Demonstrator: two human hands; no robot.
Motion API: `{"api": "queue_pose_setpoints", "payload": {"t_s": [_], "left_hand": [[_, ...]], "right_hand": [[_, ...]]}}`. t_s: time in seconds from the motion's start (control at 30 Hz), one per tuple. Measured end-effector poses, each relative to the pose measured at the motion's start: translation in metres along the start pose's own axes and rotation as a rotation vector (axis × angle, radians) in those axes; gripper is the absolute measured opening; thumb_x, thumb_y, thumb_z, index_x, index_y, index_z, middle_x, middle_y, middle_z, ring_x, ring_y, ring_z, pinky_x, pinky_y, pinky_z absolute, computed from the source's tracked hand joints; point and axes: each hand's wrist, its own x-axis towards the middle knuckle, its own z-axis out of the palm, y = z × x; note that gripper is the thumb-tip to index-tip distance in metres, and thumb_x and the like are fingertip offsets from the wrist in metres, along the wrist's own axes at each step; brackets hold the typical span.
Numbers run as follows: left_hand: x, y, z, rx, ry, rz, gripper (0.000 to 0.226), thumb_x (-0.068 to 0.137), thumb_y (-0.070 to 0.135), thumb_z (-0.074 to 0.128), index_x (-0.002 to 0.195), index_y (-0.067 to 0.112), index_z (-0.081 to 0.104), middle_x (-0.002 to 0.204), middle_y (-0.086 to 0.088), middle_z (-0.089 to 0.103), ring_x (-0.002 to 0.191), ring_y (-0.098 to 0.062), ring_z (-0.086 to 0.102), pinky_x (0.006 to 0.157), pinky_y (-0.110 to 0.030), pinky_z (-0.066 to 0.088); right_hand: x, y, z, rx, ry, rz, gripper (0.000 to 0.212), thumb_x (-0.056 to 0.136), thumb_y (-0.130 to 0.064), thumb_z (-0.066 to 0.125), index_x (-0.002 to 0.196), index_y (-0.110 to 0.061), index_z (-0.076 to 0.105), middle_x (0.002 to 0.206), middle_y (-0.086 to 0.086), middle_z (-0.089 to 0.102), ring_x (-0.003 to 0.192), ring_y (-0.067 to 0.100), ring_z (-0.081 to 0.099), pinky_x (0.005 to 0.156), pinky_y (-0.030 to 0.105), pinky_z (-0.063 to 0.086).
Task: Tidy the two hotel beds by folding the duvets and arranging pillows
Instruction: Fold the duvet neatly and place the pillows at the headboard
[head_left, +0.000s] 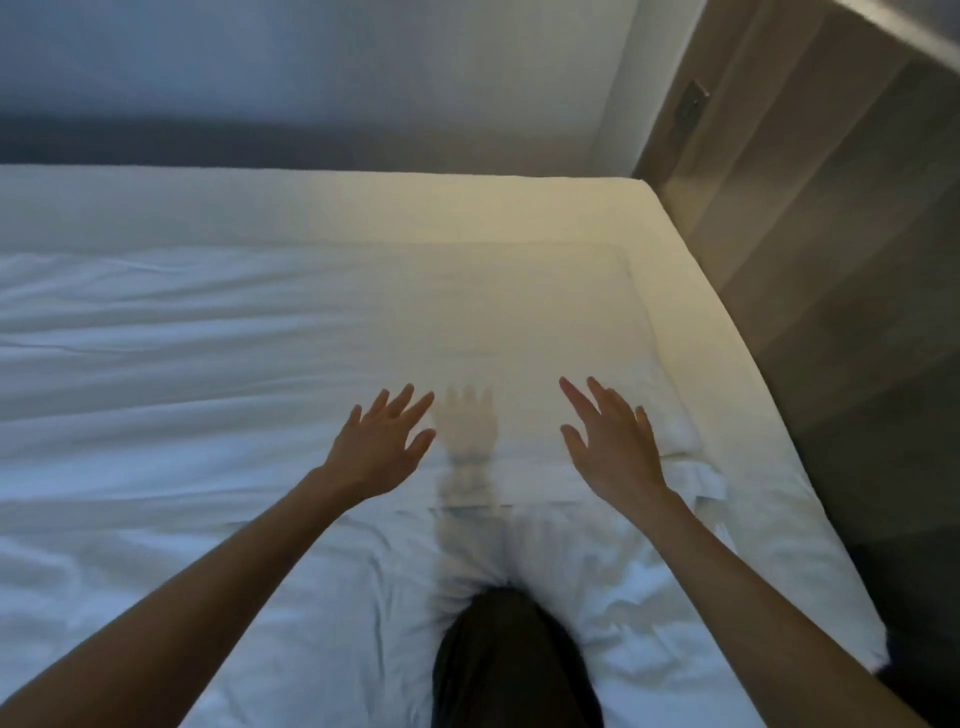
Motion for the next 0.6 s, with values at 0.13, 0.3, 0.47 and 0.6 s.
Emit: {"api": "queue_pose_setpoints", "payload": {"t_s": [0.13, 0.3, 0.47, 0.6], "left_hand": [[-0.081, -0.025, -0.037, 0.027, 0.113, -0.012, 0.060, 0.102, 0.048, 0.024, 0.154, 0.031, 0.000, 0.162, 0.002, -0.006, 0.149, -0.023, -0.005, 0.120, -0.046, 0.004], [-0.161, -0.053, -0.062, 0.049, 0.164, -0.091, 0.061, 0.102, 0.047, 0.025, 0.154, 0.029, -0.002, 0.162, 0.002, -0.009, 0.149, -0.025, -0.008, 0.119, -0.046, 0.002], [-0.236, -0.077, -0.066, 0.044, 0.248, -0.193, 0.062, 0.103, 0.045, 0.027, 0.154, 0.026, -0.003, 0.161, 0.000, -0.011, 0.148, -0.025, -0.010, 0.119, -0.045, -0.001], [-0.295, -0.087, -0.060, 0.016, 0.315, -0.302, 0.063, 0.102, 0.044, 0.031, 0.154, 0.025, 0.001, 0.162, -0.001, -0.007, 0.148, -0.027, -0.010, 0.119, -0.047, 0.000]], "right_hand": [[-0.051, -0.078, -0.052, -0.006, 0.069, -0.143, 0.056, 0.103, -0.038, 0.035, 0.153, -0.040, 0.012, 0.162, -0.002, 0.013, 0.148, 0.022, 0.013, 0.119, 0.049, 0.008], [-0.100, -0.143, -0.090, -0.027, 0.019, -0.237, 0.056, 0.103, -0.038, 0.035, 0.153, -0.040, 0.011, 0.162, -0.003, 0.012, 0.148, 0.020, 0.011, 0.120, 0.048, 0.006], [-0.130, -0.185, -0.108, -0.021, -0.070, -0.298, 0.057, 0.102, -0.038, 0.037, 0.152, -0.043, 0.010, 0.162, -0.004, 0.008, 0.148, 0.023, 0.007, 0.118, 0.052, 0.010], [-0.148, -0.213, -0.115, -0.020, -0.121, -0.356, 0.057, 0.102, -0.038, 0.036, 0.153, -0.041, 0.009, 0.162, -0.003, 0.006, 0.148, 0.026, 0.008, 0.115, 0.055, 0.014]]}}
